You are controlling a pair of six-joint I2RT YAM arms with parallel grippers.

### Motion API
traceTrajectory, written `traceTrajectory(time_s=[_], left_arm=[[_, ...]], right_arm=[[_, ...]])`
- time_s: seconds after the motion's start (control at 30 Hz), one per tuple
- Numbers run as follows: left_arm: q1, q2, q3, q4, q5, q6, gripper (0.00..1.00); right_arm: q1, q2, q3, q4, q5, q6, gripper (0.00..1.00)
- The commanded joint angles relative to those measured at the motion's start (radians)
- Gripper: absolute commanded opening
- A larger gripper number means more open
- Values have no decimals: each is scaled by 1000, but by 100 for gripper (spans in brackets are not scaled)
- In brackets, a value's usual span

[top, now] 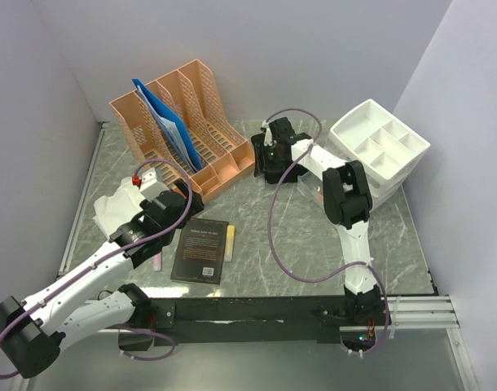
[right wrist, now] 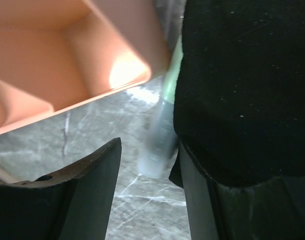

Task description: Organize the desk

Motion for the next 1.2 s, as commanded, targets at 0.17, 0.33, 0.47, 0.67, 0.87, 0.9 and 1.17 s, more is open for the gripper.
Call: traceTrajectory(time_s=[0.17, 0.33, 0.47, 0.67, 0.87, 0.9, 1.17], left_arm=[[4, 13, 24, 7, -26, 15, 91], [4, 1, 7, 18, -26, 9, 91], [4, 2, 7, 21, -28, 14, 94], [7, 16, -2, 67, 13, 38, 100], [42, 36, -51, 204, 206, 66, 99], [54, 51, -55, 213, 230, 61, 99], [79, 163, -71, 288, 467, 63, 100]], right_arm=[[12, 55, 43, -20, 144, -55, 59], [32, 66, 25, -28, 204, -61, 55], [47, 51, -20, -20, 239, -75, 47], [49, -1, -91, -34, 226, -90, 17], [47, -138, -208, -23, 96, -165, 0], [44, -178, -219, -36, 60, -175, 0], [-3, -336, -328, -230, -263, -497, 0]])
